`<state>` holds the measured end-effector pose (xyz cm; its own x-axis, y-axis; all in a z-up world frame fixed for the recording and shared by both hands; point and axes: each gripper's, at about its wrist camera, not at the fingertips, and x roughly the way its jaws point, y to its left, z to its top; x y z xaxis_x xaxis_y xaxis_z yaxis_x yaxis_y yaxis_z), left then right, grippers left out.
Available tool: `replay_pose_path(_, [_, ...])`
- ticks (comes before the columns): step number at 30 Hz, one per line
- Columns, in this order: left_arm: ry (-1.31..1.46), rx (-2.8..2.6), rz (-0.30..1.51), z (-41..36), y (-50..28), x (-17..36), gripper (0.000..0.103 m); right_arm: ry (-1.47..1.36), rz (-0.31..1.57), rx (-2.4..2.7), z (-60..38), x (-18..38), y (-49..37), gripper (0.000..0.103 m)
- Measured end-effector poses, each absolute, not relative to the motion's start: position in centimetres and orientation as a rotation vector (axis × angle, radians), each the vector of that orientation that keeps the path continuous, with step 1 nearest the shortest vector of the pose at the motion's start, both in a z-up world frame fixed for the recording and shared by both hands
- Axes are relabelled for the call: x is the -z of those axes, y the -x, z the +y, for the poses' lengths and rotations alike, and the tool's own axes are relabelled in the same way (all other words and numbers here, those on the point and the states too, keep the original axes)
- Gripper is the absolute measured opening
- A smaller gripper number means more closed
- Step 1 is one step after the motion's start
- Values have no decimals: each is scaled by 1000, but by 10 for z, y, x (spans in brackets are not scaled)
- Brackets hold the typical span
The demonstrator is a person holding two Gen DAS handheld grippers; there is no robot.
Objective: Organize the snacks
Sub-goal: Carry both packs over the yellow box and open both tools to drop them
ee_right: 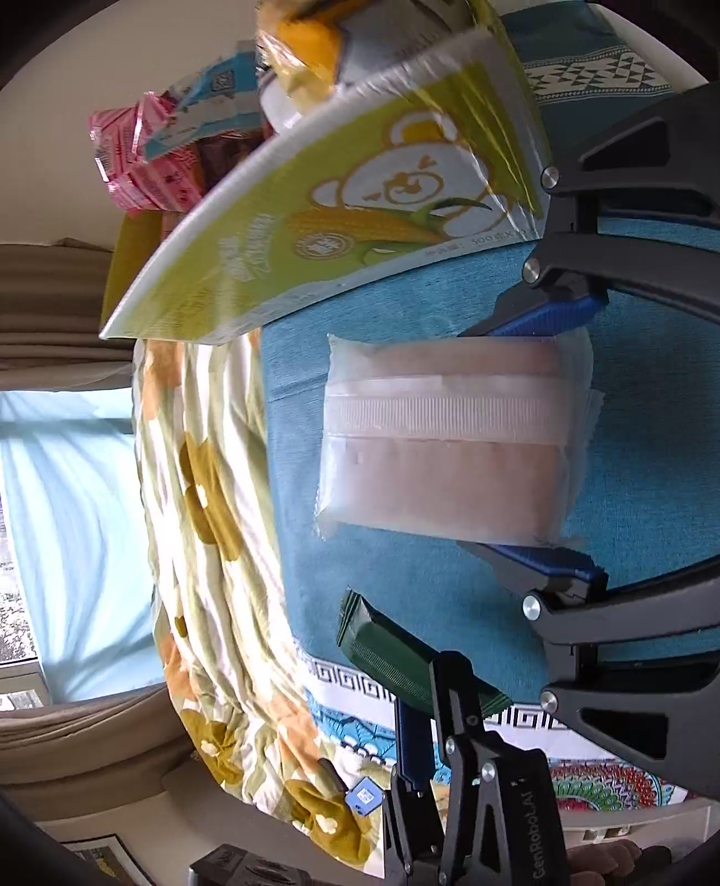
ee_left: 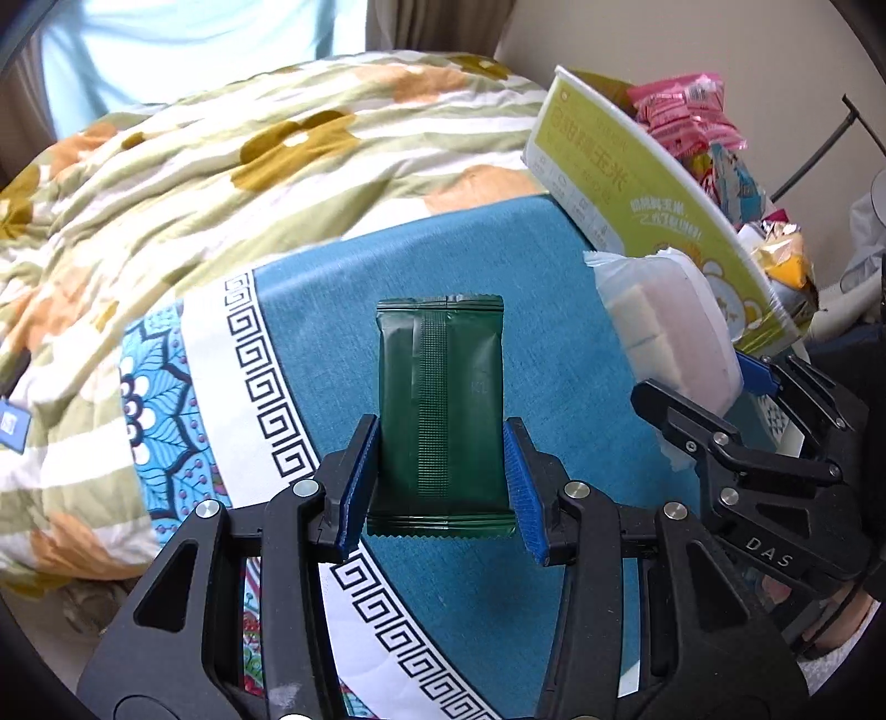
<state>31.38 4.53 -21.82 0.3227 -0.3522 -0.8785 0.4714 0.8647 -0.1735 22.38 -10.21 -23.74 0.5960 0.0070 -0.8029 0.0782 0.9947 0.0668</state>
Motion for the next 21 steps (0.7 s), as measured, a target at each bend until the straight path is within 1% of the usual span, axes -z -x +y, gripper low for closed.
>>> replay_pose_path(6, [-59, 521, 1032, 29, -296, 154, 41, -127, 847, -24, -118, 168, -199, 58])
replay_pose_path(12, [-19, 517, 945, -30, -281, 99, 41, -145, 775, -66, -167, 119, -176, 58])
replay_pose_path(16, [22, 507, 905, -85, -277, 80, 41, -141, 746, -77, -217, 99, -168, 58])
replay_pose_path(21, [62, 488, 893, -157, -279, 78, 41, -113, 731, -81, -289, 84, -168, 58])
